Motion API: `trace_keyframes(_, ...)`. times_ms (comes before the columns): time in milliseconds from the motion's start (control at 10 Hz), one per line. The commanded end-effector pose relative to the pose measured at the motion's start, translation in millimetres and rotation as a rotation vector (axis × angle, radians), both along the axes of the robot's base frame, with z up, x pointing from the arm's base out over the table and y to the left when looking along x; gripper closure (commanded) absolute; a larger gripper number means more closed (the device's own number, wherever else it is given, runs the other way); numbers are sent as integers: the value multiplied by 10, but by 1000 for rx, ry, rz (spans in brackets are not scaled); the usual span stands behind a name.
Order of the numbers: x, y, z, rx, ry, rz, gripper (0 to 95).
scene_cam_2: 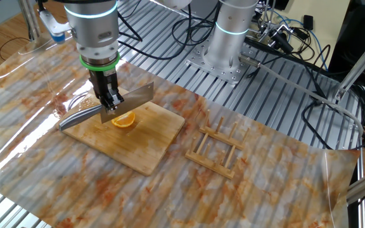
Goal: Chop the orange
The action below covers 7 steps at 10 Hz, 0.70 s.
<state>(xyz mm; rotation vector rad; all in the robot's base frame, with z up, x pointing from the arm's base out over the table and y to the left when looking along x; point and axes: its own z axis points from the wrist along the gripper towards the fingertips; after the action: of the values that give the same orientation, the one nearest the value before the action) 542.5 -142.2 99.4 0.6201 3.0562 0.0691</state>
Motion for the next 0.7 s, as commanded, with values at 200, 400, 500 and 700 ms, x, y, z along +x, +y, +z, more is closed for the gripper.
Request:
trace_keyframes(200,-6,19,-61,-11,-10,15,950)
trace_keyframes(400,-25,39,-102,-21,-14,23,950)
trace_keyframes(500,-34,47,-122,-20,-18,19,950)
trace_keyframes(700,-46,65,-166,-24,-31,20,950)
